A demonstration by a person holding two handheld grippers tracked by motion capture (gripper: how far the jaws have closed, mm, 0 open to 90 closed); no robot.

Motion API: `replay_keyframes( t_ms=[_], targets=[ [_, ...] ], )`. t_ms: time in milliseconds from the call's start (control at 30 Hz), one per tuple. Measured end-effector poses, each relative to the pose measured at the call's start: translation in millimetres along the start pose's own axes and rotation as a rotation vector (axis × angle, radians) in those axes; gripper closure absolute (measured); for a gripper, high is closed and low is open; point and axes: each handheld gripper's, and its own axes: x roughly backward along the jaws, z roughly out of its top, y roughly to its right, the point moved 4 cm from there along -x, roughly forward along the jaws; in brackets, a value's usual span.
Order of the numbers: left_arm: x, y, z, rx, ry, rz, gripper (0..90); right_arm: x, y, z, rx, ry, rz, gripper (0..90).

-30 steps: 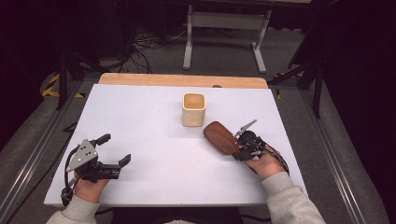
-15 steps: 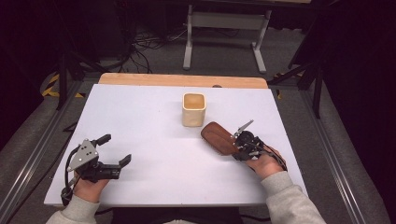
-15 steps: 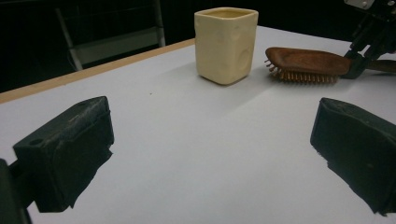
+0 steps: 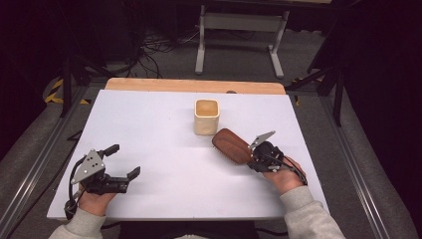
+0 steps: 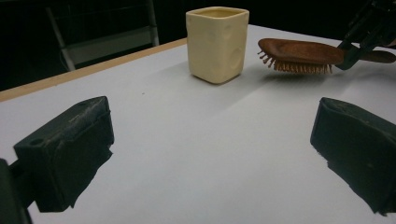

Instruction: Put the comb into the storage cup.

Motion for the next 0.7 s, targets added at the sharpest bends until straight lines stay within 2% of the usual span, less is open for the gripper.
replay_keyframes(
  t_ms=[167,200,233,367,467,700],
  targets=[
    [0.4,-0.6,1.0,0.025,0.014,-0.038,0.1,10.1,-3.3,2.0,0.006,0.066,-0.006,72.9],
    [0.4,-0.6,1.0,0.025,0.014,-0.038,0.1,10.1,-3.3,2.0,0.006,0.066,-0.006,72.9],
    [-0.2,-0.2,1.2,0.03,0.02,-0.044,0.1,14.3,-5.4,2.9,0.014,0.1,-0.004,73.0],
    [-0.3,1.4,2.2,0.026,0.017,-0.044,0.0,18.5,-8.4,3.9,0.02,0.146,-0.004,72.9],
    [-0.5,0.7,3.8,0.05,0.02,-0.036,0.1,24.7,-14.8,5.6,0.03,0.224,-0.008,72.9],
    [0.4,2.3,5.4,0.041,0.019,-0.056,1.3,31.6,-24.6,10.7,0.046,0.35,-0.011,72.9]
  ],
)
